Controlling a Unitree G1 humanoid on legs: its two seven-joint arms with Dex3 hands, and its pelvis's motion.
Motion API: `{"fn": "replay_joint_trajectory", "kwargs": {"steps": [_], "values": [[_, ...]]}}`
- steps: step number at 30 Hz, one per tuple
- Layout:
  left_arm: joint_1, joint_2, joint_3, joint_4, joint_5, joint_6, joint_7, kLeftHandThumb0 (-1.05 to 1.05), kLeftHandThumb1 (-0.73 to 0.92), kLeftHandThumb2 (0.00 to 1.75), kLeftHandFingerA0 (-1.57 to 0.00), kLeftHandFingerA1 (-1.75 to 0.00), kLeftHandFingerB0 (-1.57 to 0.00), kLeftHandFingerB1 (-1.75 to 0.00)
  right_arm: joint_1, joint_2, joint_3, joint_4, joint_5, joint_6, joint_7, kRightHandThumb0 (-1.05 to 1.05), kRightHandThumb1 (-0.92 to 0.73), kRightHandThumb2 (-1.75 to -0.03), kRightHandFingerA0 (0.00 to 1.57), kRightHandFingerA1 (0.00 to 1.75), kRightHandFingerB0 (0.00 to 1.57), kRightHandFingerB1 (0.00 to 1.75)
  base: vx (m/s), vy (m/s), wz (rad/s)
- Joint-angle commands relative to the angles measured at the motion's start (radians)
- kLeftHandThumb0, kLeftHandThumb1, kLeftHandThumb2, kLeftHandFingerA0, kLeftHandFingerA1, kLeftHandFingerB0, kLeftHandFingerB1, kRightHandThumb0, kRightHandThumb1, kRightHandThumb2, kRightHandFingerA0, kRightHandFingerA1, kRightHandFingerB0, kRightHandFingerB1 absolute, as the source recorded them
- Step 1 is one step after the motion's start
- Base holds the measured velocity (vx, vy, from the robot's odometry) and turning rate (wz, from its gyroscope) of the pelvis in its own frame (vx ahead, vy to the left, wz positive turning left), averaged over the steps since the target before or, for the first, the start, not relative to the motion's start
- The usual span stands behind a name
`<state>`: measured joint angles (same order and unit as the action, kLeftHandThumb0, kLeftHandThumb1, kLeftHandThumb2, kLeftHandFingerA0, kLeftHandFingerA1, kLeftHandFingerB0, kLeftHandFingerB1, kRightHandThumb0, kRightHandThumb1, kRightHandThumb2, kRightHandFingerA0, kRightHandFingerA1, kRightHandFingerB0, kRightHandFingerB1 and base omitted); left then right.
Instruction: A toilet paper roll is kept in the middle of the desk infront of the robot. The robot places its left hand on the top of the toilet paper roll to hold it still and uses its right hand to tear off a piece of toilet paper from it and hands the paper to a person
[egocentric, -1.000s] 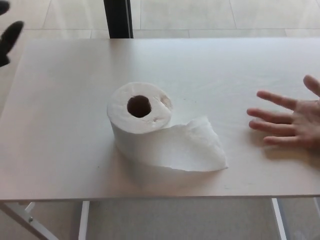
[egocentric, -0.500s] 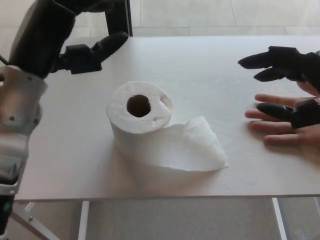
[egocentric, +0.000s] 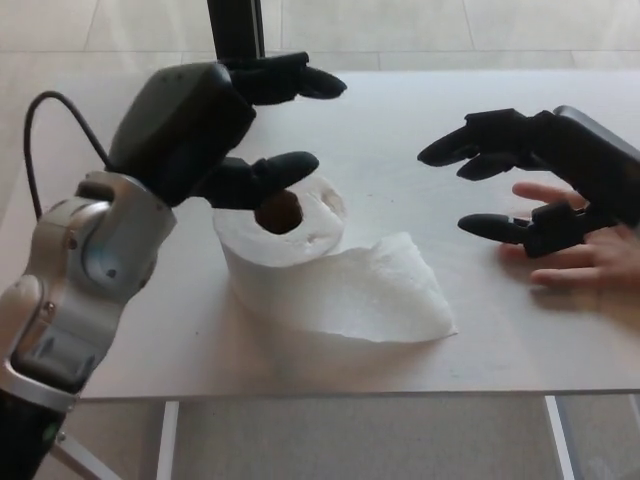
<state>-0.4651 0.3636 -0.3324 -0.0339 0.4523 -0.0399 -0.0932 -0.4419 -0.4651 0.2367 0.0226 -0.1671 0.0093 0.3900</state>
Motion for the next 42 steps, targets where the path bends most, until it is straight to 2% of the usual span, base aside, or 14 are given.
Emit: {"fn": "replay_joint_trajectory", "kwargs": {"steps": [1, 18, 19, 23, 24, 25, 31, 32, 33, 34, 36, 38, 40, 42], "values": [[-0.075, 0.017, -0.125, 0.119, 0.307, 0.056, 0.078, -0.47, 0.71, 0.60, -0.45, -0.49, -0.45, -0.41, -0.001, -0.008, 0.026, 0.061, -0.120, 0.080, -0.039, -0.46, -0.60, -0.59, 0.55, 0.54, 0.58, 0.45, 0.00, 0.000, 0.00], [-0.003, -0.049, -0.213, 0.260, 0.380, 0.137, 0.182, -0.47, 0.72, 0.60, -0.48, -0.44, -0.46, -0.41, 0.018, 0.016, -0.005, 0.061, -0.121, 0.085, -0.076, -0.25, -0.60, -0.57, 0.55, 0.57, 0.62, 0.47, 0.00, 0.000, 0.00], [0.012, -0.063, -0.207, 0.289, 0.371, 0.141, 0.212, -0.50, 0.57, 0.96, -0.38, -0.58, -0.36, -0.55, 0.020, 0.024, -0.004, 0.064, -0.118, 0.080, -0.078, -0.22, -0.60, -0.57, 0.54, 0.59, 0.62, 0.48, 0.00, 0.000, 0.00], [0.049, -0.084, -0.181, 0.339, 0.354, 0.121, 0.286, -0.49, 0.61, 0.99, -0.37, -0.58, -0.38, -0.56, 0.024, 0.044, 0.000, 0.046, -0.135, 0.103, -0.080, -0.23, -0.61, -0.58, 0.49, 0.60, 0.60, 0.47, 0.00, 0.000, 0.00], [0.056, -0.087, -0.178, 0.345, 0.356, 0.118, 0.298, -0.49, 0.61, 0.99, -0.37, -0.58, -0.38, -0.56, 0.025, 0.047, -0.001, 0.039, -0.139, 0.113, -0.077, -0.23, -0.61, -0.58, 0.49, 0.60, 0.60, 0.47, 0.00, 0.000, 0.00], [0.065, -0.094, -0.171, 0.364, 0.349, 0.105, 0.325, -0.47, 0.78, 0.64, -0.43, -0.45, -0.46, -0.41, 0.026, 0.053, -0.005, 0.039, -0.135, 0.127, -0.075, -0.23, -0.61, -0.57, 0.45, 0.60, 0.60, 0.47, 0.00, 0.000, 0.00], [0.104, -0.128, -0.131, 0.408, 0.318, 0.075, 0.411, -0.43, 0.77, 0.63, -0.46, -0.45, -0.51, -0.41, 0.005, 0.023, 0.050, 0.027, -0.229, 0.204, -0.040, -0.45, -0.62, -0.59, 0.28, 0.54, 0.44, 0.41, 0.00, 0.000, 0.00], [0.107, -0.134, -0.123, 0.414, 0.310, 0.064, 0.427, -0.40, 0.76, 0.63, -0.48, -0.45, -0.52, -0.42, -0.009, 0.013, 0.069, 0.017, -0.247, 0.252, -0.005, -0.57, -0.47, -0.82, 0.15, 0.55, 0.29, 0.49, 0.00, 0.000, 0.00], [0.108, -0.144, -0.116, 0.429, 0.308, 0.052, 0.457, -0.34, 0.74, 0.62, -0.54, -0.46, -0.55, -0.43, -0.033, 0.002, 0.104, 0.020, -0.272, 0.322, 0.050, -0.66, -0.44, -0.80, 0.03, 0.31, 0.15, 0.43, 0.00, 0.000, 0.00], [0.108, -0.149, -0.112, 0.437, 0.304, 0.044, 0.473, -0.34, 0.74, 0.62, -0.54, -0.46, -0.55, -0.43, -0.041, 0.000, 0.118, 0.027, -0.283, 0.338, 0.062, -0.66, -0.44, -0.80, 0.03, 0.31, 0.15, 0.43, 0.00, 0.000, 0.00], [0.102, -0.174, -0.106, 0.465, 0.297, 0.023, 0.519, -0.34, 0.75, 0.65, -0.54, -0.55, -0.55, -0.47, -0.062, -0.007, 0.188, 0.051, -0.343, 0.384, 0.107, -0.71, -0.44, -0.71, 0.00, 0.00, 0.11, 0.26, 0.00, 0.000, 0.00], [0.098, -0.179, -0.114, 0.461, 0.304, 0.019, 0.512, -0.34, 0.78, 0.67, -0.52, -0.54, -0.53, -0.47, -0.074, 0.012, 0.223, 0.104, -0.364, 0.379, 0.085, -0.94, -0.55, -0.88, 0.00, 0.03, 0.11, 0.08, 0.00, 0.000, 0.00], [0.092, -0.178, -0.126, 0.460, 0.320, 0.024, 0.509, -0.36, 0.79, 0.67, -0.52, -0.53, -0.53, -0.45, -0.090, 0.029, 0.247, 0.129, -0.371, 0.393, 0.079, -0.95, -0.51, -0.90, 0.00, 0.09, 0.00, 0.03, 0.00, 0.000, 0.00], [0.088, -0.178, -0.137, 0.462, 0.329, 0.024, 0.509, -0.36, 0.79, 0.67, -0.52, -0.53, -0.54, -0.45, -0.104, 0.047, 0.262, 0.144, -0.372, 0.414, 0.076, -0.94, -0.54, -0.92, 0.00, 0.11, 0.09, 0.01, 0.00, 0.000, 0.00]]}}
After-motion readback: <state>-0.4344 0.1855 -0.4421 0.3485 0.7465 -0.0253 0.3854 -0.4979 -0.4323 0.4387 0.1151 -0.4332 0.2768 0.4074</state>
